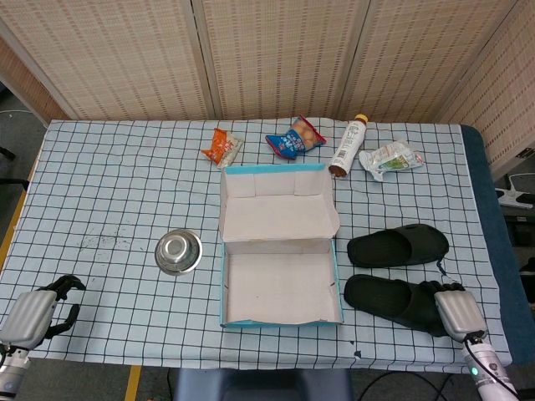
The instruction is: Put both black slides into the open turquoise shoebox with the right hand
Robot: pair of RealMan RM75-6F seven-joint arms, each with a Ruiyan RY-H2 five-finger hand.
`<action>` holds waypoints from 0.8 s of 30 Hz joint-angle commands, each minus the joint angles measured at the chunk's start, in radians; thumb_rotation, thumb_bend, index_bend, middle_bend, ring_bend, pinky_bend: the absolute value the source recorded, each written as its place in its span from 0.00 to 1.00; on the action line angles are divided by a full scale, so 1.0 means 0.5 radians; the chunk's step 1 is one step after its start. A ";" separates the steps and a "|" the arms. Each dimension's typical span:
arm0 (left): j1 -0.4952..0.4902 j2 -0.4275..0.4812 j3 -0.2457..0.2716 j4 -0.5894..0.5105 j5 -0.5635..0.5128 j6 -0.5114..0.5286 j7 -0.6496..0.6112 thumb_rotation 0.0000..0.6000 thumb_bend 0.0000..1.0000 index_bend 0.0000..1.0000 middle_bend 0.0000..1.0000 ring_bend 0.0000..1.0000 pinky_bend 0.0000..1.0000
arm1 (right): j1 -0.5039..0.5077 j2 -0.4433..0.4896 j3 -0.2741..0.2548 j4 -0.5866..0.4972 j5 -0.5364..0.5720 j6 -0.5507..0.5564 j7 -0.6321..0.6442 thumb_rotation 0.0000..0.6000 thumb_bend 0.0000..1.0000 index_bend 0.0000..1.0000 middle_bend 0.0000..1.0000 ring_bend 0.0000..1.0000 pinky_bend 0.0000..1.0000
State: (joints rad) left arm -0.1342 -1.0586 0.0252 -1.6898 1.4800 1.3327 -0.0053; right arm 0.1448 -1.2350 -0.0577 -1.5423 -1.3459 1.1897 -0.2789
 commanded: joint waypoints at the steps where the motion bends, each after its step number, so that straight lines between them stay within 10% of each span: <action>1: 0.001 0.003 0.000 -0.001 0.000 0.001 0.002 1.00 0.49 0.36 0.27 0.43 0.54 | -0.045 0.068 -0.001 -0.090 -0.061 0.110 -0.033 1.00 0.00 0.63 0.61 0.48 0.30; 12: 0.014 0.020 -0.006 -0.021 0.000 0.029 -0.032 1.00 0.49 0.36 0.27 0.43 0.54 | -0.245 0.534 -0.021 -0.684 -0.436 0.704 -0.301 1.00 0.00 0.64 0.61 0.48 0.37; 24: 0.011 0.023 -0.013 -0.021 -0.032 0.009 -0.031 1.00 0.49 0.37 0.27 0.43 0.54 | 0.147 0.482 0.146 -1.269 -0.488 0.173 -0.639 1.00 0.00 0.64 0.61 0.48 0.37</action>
State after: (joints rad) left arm -0.1286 -1.0469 0.0194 -1.7000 1.4646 1.3378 -0.0204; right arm 0.1518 -0.9464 -0.0248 -2.1176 -1.6276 1.3606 -0.5310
